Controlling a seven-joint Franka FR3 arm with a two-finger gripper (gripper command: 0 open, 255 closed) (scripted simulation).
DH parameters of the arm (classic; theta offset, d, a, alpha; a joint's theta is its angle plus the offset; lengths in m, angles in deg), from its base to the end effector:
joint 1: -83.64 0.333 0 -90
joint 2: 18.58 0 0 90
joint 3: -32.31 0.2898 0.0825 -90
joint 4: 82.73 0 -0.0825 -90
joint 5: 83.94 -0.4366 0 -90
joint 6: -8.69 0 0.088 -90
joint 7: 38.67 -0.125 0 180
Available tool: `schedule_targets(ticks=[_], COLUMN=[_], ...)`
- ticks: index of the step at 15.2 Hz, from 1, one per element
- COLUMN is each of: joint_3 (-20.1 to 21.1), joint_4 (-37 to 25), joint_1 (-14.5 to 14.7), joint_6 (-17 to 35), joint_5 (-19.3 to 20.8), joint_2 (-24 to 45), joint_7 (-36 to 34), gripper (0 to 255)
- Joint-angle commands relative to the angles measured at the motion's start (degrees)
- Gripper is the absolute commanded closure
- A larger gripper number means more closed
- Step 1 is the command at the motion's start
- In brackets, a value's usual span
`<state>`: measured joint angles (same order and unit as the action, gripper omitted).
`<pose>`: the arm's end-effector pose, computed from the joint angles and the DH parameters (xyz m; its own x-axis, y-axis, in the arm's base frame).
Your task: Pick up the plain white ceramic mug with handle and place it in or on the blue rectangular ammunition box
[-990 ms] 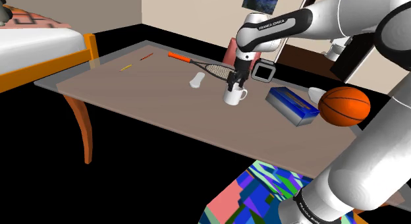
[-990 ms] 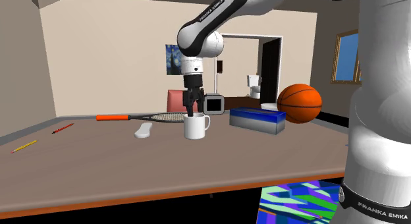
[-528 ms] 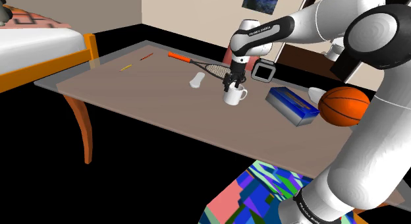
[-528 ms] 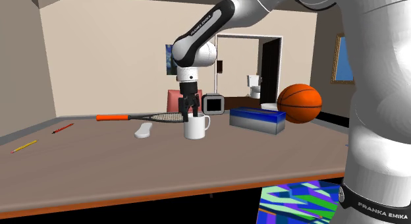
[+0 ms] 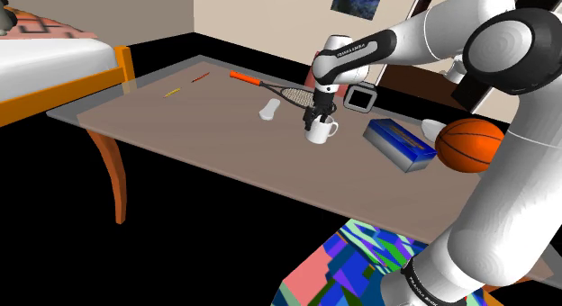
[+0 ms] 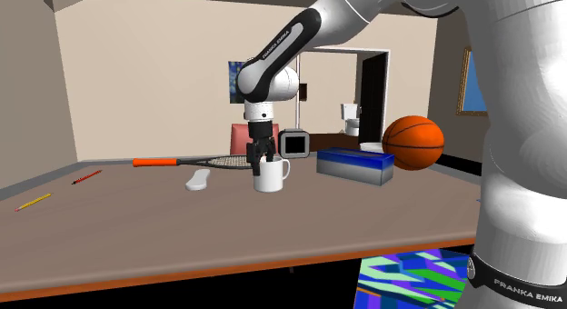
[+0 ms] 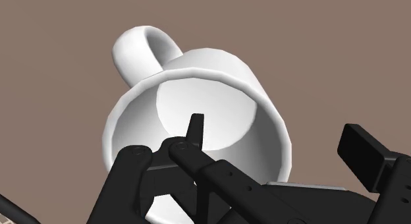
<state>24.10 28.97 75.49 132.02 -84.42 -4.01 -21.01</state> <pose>0.6098 -0.1778 0.2732 0.9983 0.0212 -0.0552 0.0219 -0.9997 0.0130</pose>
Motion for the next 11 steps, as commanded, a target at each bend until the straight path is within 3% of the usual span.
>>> schedule_targets(ticks=[1,3,4,11], joint_3=[0.0,0.0,0.0,0.0], joint_4=[0.0,0.0,0.0,0.0], joint_1=[0.0,0.0,0.0,0.0], joint_6=[0.03,0.02,0.02,0.02], joint_5=[0.0,0.0,0.0,0.0], joint_2=[0.02,0.02,0.02,0.01], joint_7=[0.0,0.0,0.0,0.0], gripper=[0,0,255,255])
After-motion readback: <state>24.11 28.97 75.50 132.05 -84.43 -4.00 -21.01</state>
